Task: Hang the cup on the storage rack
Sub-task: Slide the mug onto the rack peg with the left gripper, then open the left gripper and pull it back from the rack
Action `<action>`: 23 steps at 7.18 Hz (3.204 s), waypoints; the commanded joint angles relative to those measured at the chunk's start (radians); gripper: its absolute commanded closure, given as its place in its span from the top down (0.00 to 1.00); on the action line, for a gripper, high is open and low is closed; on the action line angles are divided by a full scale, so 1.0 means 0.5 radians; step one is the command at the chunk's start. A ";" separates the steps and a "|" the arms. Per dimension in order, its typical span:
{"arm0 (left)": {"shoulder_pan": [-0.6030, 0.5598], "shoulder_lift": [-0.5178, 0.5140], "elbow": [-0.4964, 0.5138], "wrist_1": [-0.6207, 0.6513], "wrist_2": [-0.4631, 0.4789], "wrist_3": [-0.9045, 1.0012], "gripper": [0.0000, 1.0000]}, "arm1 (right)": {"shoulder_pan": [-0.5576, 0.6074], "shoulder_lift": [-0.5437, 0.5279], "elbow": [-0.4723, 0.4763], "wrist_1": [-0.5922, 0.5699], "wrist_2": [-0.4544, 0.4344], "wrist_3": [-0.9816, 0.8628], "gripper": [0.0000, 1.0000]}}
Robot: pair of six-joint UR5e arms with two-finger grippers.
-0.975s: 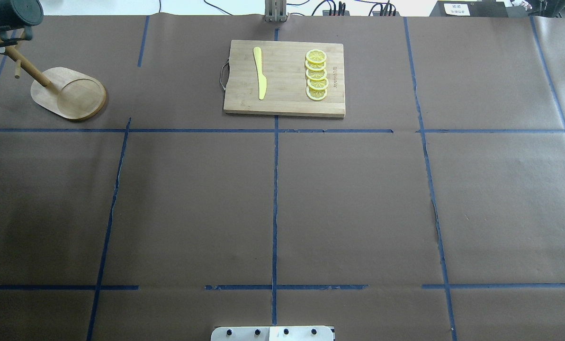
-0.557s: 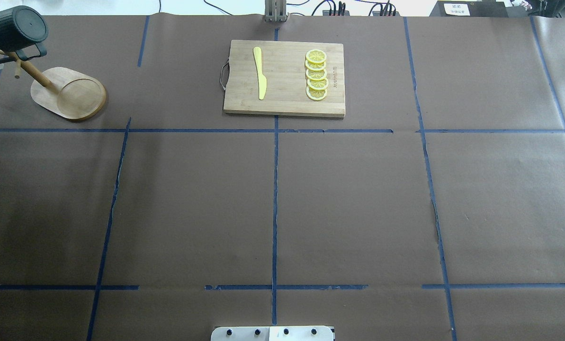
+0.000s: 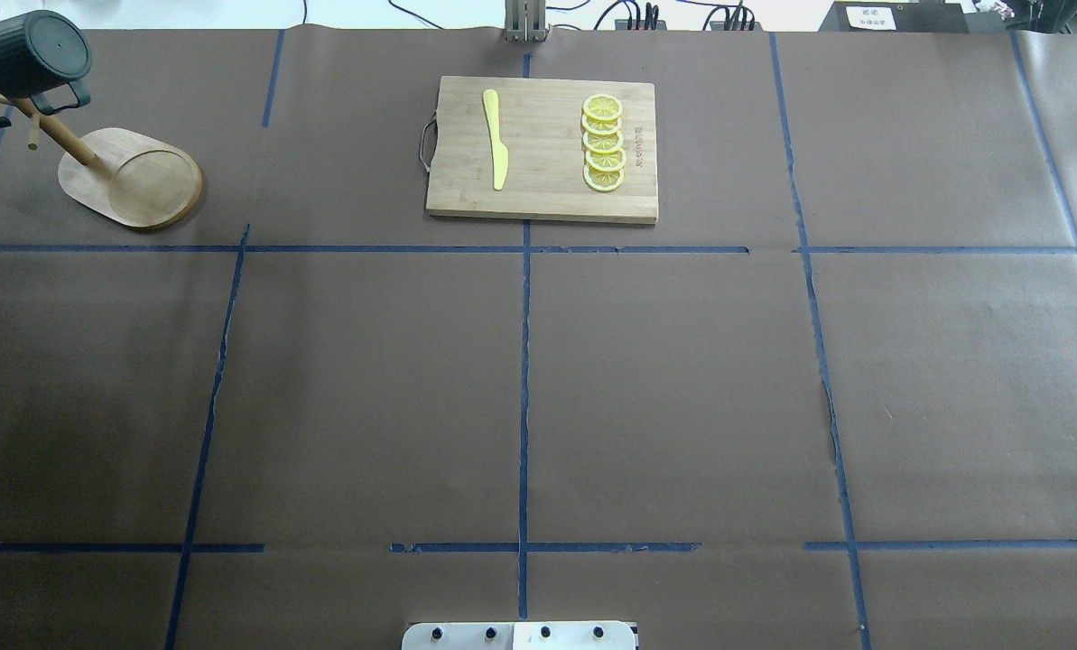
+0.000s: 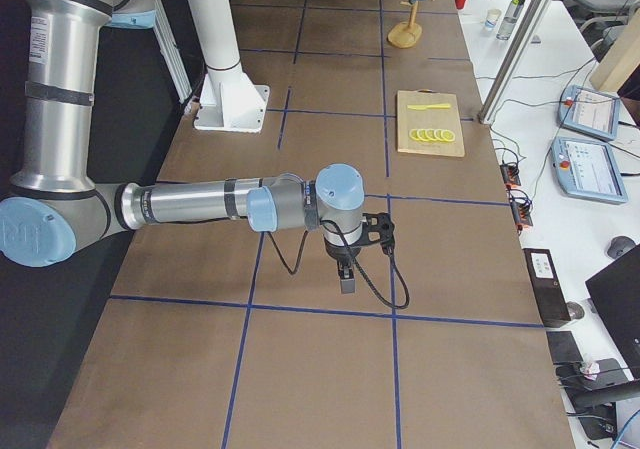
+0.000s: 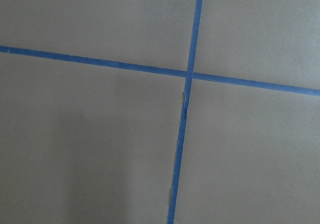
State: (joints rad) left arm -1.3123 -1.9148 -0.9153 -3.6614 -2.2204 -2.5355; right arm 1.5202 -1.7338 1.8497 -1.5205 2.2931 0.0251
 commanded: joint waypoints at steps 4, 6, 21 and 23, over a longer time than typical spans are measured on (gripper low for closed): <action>-0.213 0.007 0.008 0.256 -0.774 1.668 1.00 | 0.000 -0.008 0.001 -0.002 0.003 0.014 1.00; -0.207 0.013 0.011 0.520 -0.781 2.313 1.00 | 0.000 -0.008 -0.003 -0.002 0.010 0.020 1.00; -0.342 0.080 -0.273 3.117 -0.346 5.536 0.99 | -0.003 -0.002 -0.012 -0.006 0.010 0.020 1.00; -0.397 0.074 -0.631 3.788 -0.226 5.654 0.99 | -0.003 -0.002 -0.012 -0.006 0.013 0.020 1.00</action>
State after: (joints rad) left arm -1.4913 -1.8760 -1.1275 -1.9670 -2.3631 0.2603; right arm 1.5187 -1.7349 1.8438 -1.5232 2.2990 0.0354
